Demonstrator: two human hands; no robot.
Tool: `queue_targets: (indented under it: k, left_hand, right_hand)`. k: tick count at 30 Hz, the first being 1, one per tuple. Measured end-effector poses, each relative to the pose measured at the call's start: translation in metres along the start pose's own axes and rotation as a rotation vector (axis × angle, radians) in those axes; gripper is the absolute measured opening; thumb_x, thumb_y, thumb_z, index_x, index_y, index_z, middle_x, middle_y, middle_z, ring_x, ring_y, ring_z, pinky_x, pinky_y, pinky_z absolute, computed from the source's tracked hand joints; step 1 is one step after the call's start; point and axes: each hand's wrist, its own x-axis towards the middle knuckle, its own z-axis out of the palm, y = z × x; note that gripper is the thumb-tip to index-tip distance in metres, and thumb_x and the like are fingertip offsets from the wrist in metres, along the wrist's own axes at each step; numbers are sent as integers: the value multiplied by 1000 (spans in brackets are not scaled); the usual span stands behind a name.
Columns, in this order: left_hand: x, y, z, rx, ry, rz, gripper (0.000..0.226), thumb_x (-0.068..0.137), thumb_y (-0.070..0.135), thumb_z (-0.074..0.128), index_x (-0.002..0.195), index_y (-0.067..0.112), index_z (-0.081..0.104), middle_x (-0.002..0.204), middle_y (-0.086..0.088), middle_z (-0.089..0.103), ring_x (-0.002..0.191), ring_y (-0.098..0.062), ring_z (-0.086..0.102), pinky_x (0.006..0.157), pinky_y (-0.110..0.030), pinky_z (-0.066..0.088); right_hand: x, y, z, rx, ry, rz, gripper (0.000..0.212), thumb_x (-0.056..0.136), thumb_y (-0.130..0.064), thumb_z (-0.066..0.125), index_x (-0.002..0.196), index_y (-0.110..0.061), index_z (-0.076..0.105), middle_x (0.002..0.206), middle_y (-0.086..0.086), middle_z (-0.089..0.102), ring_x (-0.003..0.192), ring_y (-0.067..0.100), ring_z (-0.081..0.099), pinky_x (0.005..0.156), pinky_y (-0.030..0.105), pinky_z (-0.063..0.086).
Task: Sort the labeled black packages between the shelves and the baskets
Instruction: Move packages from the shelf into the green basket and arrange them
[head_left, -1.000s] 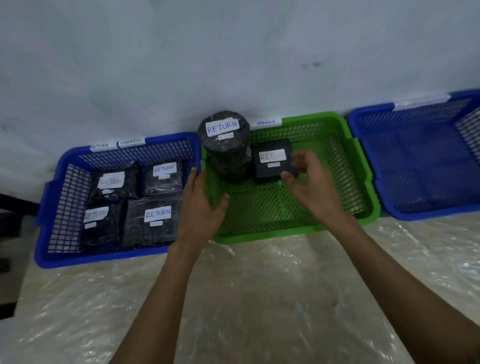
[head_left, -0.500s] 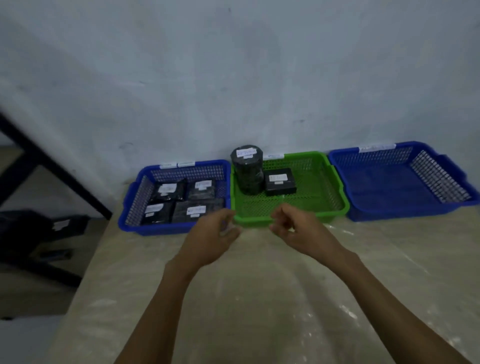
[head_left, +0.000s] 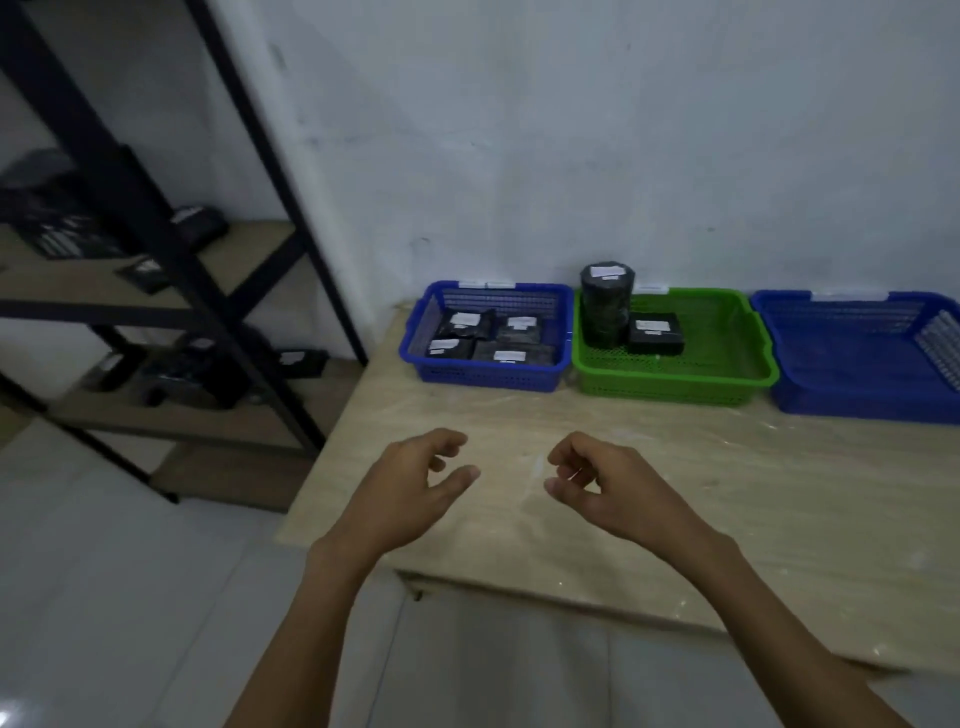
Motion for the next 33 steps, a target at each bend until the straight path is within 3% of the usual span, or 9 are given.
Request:
queue_targets:
  k: [3,9,14,18,24,30,33]
  left_hand:
    - [-41,-26,-33,-15,56,-30,41,85,42,67,122,25,61,111,10,66,94,-2,62,82,-22,49]
    - [-128,-101,-102,-71,161,-42,38,85,42,67,119,27,62,112,12,66,100,-3,61,90,-34,52]
    - [-178,-156,-157,-15,112,-17,39,87,38,66,122,22,61,113,7,65,100,-7,60,90,-31,51]
    - [-200,-194,-198,-25,90,-28,37,87,37,67,121,22,62,113,7,66,100,-6,60,89,-31,52]
    - [-181,-256,-254,-1,131,-72,41,86,42,67,122,24,61,114,8,66,100,-4,61,89,-30,53]
    - [-144,-323,-309,49,100,-147,42,86,46,63,123,26,60,114,10,66,101,-4,61,91,-31,52]
    - [-120,-356,-342,42,176,-173,41,88,42,64,124,22,61,113,8,64,101,-5,60,88,-24,48]
  right_hand:
    - [-8,-40,32,-26,-20,-70,21,83,-35,67,98,-31,54,91,-11,61,83,10,62,74,29,50]
    - [-26,-129,105,-116,2,-176,30,81,-39,68,106,-28,54,97,-11,59,87,9,58,76,25,47]
    - [-32,-200,164,-232,-72,-154,28,85,-43,63,108,-30,53,100,-11,60,88,10,59,79,34,51]
    - [-30,-251,200,-193,-81,-147,27,85,-39,64,107,-29,54,99,-9,60,87,11,60,80,35,52]
    - [29,-300,238,-210,-92,-203,24,86,-43,61,106,-35,52,99,-14,57,88,6,57,79,28,50]
    - [132,-346,277,-208,-119,-251,29,86,-41,62,111,-28,54,101,-8,60,91,9,57,79,30,50]
    - [182,-373,297,-224,-131,-273,30,86,-43,61,111,-29,53,103,-9,59,94,8,56,79,28,49]
